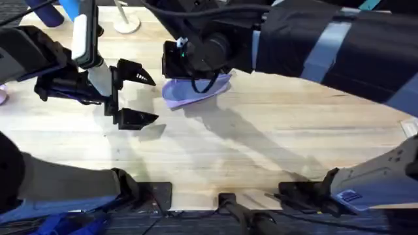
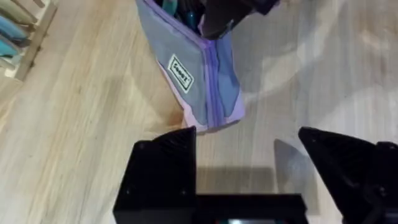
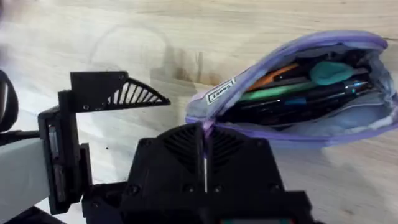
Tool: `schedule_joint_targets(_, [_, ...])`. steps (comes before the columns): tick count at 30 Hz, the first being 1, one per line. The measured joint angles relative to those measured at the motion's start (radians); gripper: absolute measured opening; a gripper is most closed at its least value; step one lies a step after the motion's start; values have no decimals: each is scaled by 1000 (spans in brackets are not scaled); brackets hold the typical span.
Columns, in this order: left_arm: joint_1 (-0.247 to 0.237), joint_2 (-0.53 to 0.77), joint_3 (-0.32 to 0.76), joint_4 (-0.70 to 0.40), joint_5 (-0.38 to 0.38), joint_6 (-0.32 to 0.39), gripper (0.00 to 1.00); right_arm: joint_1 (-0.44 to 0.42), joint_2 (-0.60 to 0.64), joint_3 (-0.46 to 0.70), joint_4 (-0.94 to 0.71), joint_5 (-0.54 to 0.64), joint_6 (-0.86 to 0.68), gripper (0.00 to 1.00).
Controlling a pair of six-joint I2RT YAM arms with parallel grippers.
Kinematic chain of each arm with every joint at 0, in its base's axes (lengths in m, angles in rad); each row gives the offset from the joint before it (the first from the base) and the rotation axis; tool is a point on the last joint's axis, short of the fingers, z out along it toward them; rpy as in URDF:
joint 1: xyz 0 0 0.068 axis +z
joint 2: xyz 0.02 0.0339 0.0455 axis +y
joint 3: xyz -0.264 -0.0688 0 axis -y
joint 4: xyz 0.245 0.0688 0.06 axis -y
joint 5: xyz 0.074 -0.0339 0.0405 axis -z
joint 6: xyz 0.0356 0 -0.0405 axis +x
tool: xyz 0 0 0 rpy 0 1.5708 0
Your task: Unzip the bag, pick up the pens from the table one at a time and place them inside, then zip the bag closed.
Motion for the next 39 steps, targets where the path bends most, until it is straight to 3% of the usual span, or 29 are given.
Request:
schedule_joint_targets(5, [0, 0, 0, 11, 8, 0, 993, 0, 0, 0, 0, 0, 0, 30])
schedule_joint_targets(9, [0, 0, 0, 48, 59, -17, 994, 0, 0, 0, 5, 0, 0, 30])
schedule_joint_targets(16, [-18, 0, 0, 158, 118, -186, 994, 0, 0, 0, 14, 0, 0, 30])
schedule_joint_targets(22, [-109, 0, 0, 202, 130, -260, 995, 0, 0, 0, 14, 0, 0, 31])
schedule_joint_targets(26, [-168, 0, 0, 285, 112, -379, 995, 0, 0, 0, 14, 0, 0, 30])
schedule_joint_targets(30, [-193, 0, 0, 347, 98, -490, 983, 0, 0, 0, 14, 0, 0, 31])
schedule_joint_targets(33, [-198, 0, 0, 373, 94, -558, 751, 0, 0, 0, 14, 0, -1, 31])
schedule_joint_targets(37, [-201, 0, -2, 373, 93, -614, 203, -1, 0, 0, 22, 2, -3, 31])
schedule_joint_targets(38, [-203, 0, -2, 377, 93, -617, 91, -2, 0, 0, 22, 2, -5, 30])
schedule_joint_targets(39, [-204, 0, -2, 382, 93, -623, 57, -3, 0, 0, 22, 2, -12, 30])
